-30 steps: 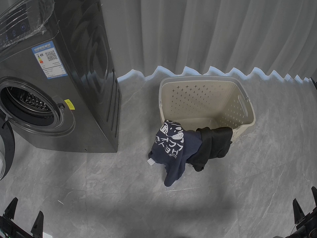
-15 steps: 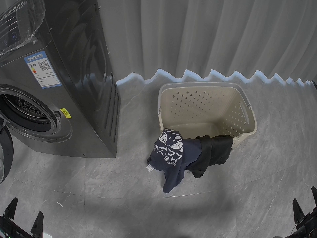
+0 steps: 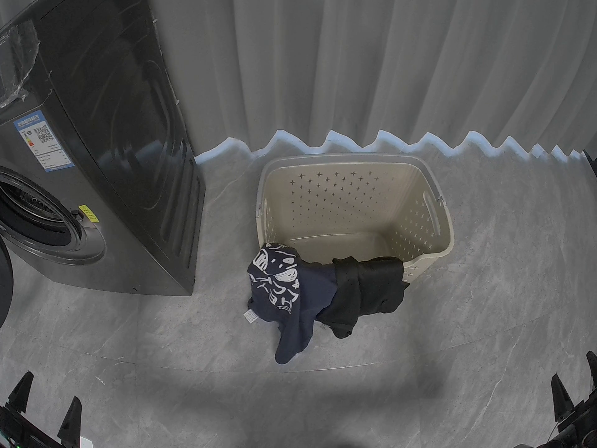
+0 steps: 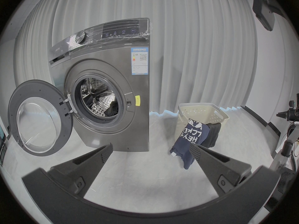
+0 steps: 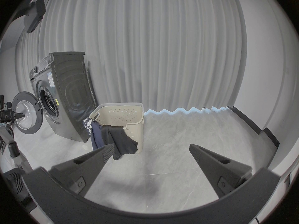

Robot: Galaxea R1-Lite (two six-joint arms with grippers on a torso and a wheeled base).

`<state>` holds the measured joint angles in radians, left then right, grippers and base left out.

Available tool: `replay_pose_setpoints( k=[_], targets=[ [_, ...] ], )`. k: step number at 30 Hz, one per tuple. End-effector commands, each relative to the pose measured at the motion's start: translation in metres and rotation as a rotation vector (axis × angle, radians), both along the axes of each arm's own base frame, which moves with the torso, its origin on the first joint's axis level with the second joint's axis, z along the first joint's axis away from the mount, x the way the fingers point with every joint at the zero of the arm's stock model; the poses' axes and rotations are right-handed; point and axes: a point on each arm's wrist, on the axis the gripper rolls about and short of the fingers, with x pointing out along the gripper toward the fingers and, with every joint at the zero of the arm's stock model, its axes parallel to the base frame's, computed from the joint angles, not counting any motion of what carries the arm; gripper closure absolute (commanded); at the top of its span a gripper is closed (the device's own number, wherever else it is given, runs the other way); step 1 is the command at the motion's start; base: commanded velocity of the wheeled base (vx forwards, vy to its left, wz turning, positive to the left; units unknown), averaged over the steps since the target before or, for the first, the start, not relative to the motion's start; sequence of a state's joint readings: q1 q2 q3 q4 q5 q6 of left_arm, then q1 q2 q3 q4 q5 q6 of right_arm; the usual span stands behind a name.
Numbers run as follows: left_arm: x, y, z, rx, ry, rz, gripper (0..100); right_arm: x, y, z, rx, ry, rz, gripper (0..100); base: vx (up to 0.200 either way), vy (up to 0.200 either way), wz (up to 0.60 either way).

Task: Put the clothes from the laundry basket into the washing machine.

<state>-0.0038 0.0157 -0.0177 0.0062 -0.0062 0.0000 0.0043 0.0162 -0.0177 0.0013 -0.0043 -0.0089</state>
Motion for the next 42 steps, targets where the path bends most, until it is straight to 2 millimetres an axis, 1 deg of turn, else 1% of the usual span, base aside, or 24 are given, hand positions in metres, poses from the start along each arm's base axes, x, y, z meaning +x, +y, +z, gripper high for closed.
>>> replay_pose_setpoints(
  k=[1, 4, 11, 20, 21, 22, 24, 25, 26, 27, 29, 32, 33, 37, 39, 40, 42],
  targets=[
    [0.000, 0.000, -0.005, 0.000, 0.003, -0.001, 0, 0.000, 0.000, -0.005, 0.000, 0.003, 0.000, 0, 0.000, 0.000, 0.00],
    [0.000, 0.000, -0.005, 0.002, 0.003, -0.002, 0, 0.000, 0.000, -0.005, 0.000, 0.003, 0.002, 0, 0.000, 0.000, 0.00],
    [0.000, 0.000, -0.005, 0.000, 0.003, -0.002, 0, 0.000, 0.000, -0.005, 0.000, 0.003, 0.005, 0, 0.200, 0.000, 0.00],
    [0.000, 0.000, -0.005, 0.002, 0.003, -0.002, 0, 0.000, 0.000, -0.005, 0.009, 0.002, 0.000, 0, 0.000, 0.000, 0.00],
    [0.000, 0.000, -0.005, 0.002, 0.003, -0.002, 0, 0.000, 0.000, -0.002, 0.007, -0.014, 0.003, 0, 0.000, 0.000, 0.00],
    [0.000, 0.000, -0.005, 0.002, 0.003, -0.002, 0, -0.002, 0.000, 0.005, 0.007, -0.055, 0.006, 0, 0.000, 0.000, 0.00],
    [0.000, 0.000, -0.005, 0.000, 0.003, -0.002, 0, -0.010, 0.000, 0.033, 0.042, -0.164, 0.017, 0, 0.000, 0.000, 0.00],
    [0.000, 0.000, -0.005, 0.002, 0.003, -0.002, 0, -0.011, 0.000, 0.047, 0.060, -0.182, 0.025, 0, 0.000, 0.000, 0.00],
    [0.000, 0.000, -0.005, 0.002, 0.003, -0.002, 0, -0.008, 0.000, 0.056, 0.074, -0.155, 0.035, 0, 0.000, 0.000, 0.00],
    [0.000, 0.000, -0.005, 0.002, 0.003, -0.002, 0, -0.002, 0.000, 0.059, 0.079, -0.112, 0.047, 0, 0.000, 0.000, 0.00],
    [0.000, 0.000, -0.005, 0.002, 0.003, -0.002, 0, 0.015, 0.001, 0.057, 0.087, 0.019, 0.087, 0, 0.000, 0.000, 0.00],
    [0.000, 0.000, -0.005, 0.002, 0.003, -0.002, 0, 0.044, 0.003, 0.049, 0.118, 0.221, 0.134, 0, 0.000, 0.000, 0.00],
    [0.000, 0.000, -0.005, 0.002, 0.003, -0.002, 0, 0.049, 0.004, 0.048, 0.126, 0.251, 0.138, 0, 0.000, 0.000, 0.00],
    [0.000, 0.000, -0.005, 0.002, 0.003, -0.002, 0, 0.084, 0.012, 0.048, 0.134, 0.375, 0.205, 0, 0.000, 0.000, 0.00],
    [0.000, 0.000, -0.005, 0.002, 0.003, -0.002, 0, 0.094, 0.017, 0.046, 0.155, 0.418, 0.227, 0, 0.000, 0.000, 0.00],
    [0.000, 0.000, -0.005, 0.002, 0.003, -0.002, 0, 0.105, 0.023, 0.044, 0.199, 0.462, 0.254, 0, 0.000, 0.000, 0.00],
    [0.000, 0.000, -0.005, 0.002, 0.003, -0.002, 0, 0.114, 0.028, 0.044, 0.237, 0.477, 0.276, 0, 0.000, 0.000, 0.00]
  ],
)
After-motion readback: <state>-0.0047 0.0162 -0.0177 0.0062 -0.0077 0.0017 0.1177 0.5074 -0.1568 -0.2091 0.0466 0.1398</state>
